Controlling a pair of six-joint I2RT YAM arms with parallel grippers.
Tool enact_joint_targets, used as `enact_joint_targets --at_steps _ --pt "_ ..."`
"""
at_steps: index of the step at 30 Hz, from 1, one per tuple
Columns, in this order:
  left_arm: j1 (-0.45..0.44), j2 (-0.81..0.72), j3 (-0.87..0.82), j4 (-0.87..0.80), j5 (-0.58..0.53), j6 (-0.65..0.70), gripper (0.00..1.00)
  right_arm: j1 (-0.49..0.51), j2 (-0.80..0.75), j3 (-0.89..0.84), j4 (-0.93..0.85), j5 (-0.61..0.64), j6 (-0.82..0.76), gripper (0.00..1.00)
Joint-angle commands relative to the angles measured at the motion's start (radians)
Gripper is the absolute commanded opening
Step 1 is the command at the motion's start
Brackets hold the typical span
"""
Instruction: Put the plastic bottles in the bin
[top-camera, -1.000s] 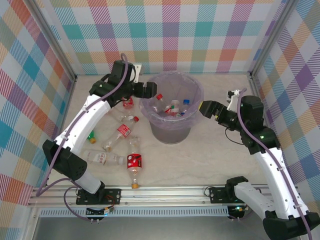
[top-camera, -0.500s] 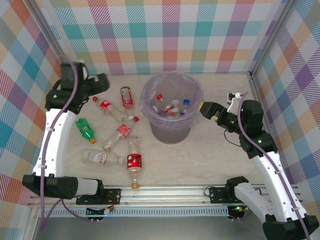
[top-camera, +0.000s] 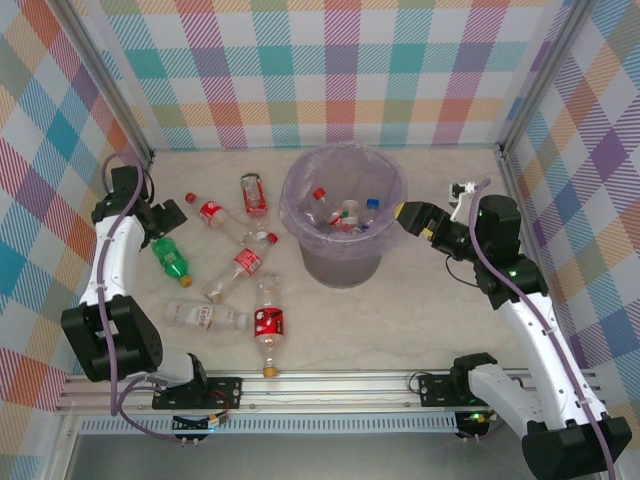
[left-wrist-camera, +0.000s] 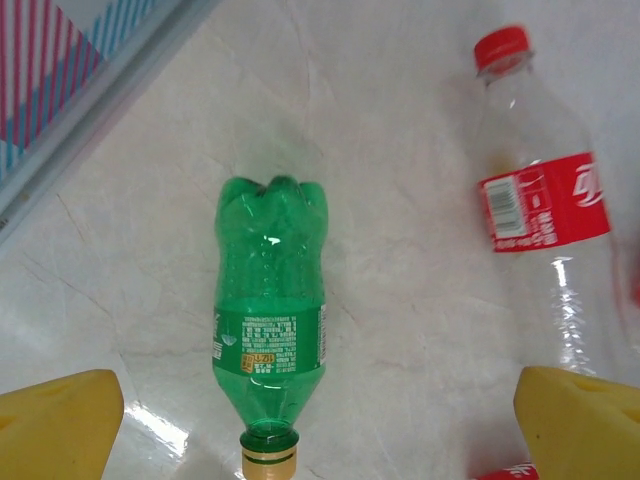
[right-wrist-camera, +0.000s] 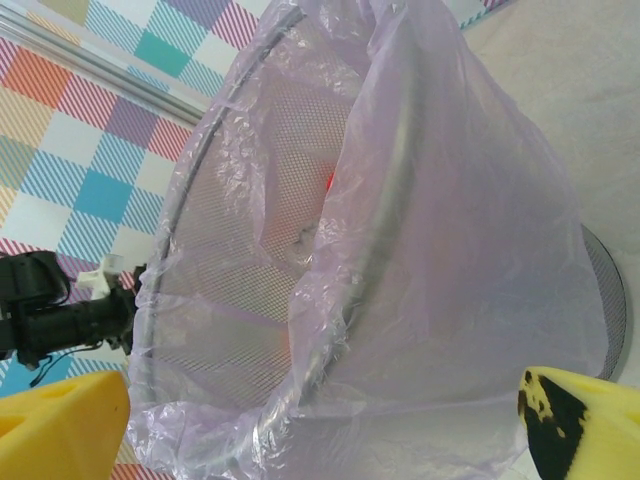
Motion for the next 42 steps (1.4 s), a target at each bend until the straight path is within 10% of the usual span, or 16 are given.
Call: enact_joint_targets --at_steps 1,42 --pt "0.009 0.05 -0.028 0.043 -0.001 0.006 1.0 -0.013 0.004 -0.018 0.06 -0.049 -0.012 0.99" --pt "0.015 0.315 -0.145 0.138 0.062 0.034 0.8 -0.03 0.111 -0.081 0.176 -0.118 -0.002 0.99"
